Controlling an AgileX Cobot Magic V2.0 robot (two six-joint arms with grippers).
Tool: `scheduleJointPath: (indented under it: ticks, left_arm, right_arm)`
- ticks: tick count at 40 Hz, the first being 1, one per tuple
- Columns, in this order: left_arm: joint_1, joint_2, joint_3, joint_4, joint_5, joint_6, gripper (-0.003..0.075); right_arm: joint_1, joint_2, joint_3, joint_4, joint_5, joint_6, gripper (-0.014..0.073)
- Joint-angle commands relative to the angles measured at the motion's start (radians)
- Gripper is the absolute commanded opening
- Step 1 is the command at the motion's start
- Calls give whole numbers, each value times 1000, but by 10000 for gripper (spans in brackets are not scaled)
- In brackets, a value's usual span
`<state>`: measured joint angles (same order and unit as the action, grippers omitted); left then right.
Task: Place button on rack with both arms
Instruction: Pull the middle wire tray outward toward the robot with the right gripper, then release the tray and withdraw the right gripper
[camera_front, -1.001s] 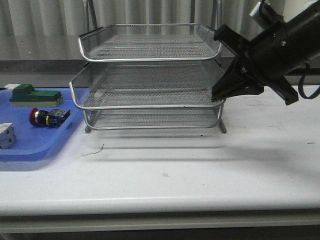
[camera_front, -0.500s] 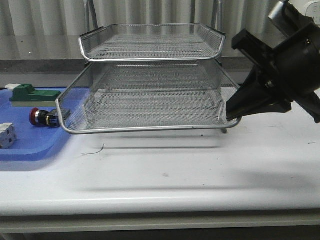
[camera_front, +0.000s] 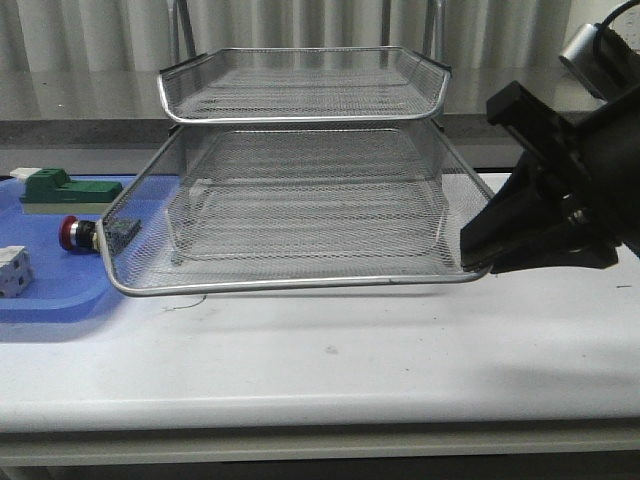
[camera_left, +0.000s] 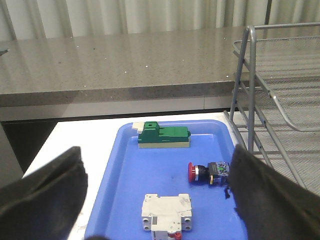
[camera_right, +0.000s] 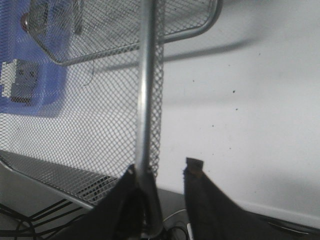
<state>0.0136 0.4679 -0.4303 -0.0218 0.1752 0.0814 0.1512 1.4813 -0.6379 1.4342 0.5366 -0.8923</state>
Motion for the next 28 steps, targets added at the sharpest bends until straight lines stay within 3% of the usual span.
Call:
scheduleJointPath:
  ticks: [1, 8, 12, 20, 28]
  left_arm:
    - [1, 9, -36, -11, -75, 2, 545]
    - [1, 9, -36, -11, -75, 2, 545]
    - [1, 9, -36, -11, -75, 2, 545]
    - [1, 9, -36, -11, -75, 2, 545]
    - [1, 9, -36, -11, -75, 2, 545]
  right_arm:
    - [-3, -37, -22, 74, 61, -72, 413]
    - [-21, -143, -47, 88, 61, -96, 442]
    - [-67, -236, -62, 59, 26, -94, 394]
    - [-172, -386, -125, -185, -71, -62, 216]
    - [-181, -448, -250, -524, -49, 177, 153]
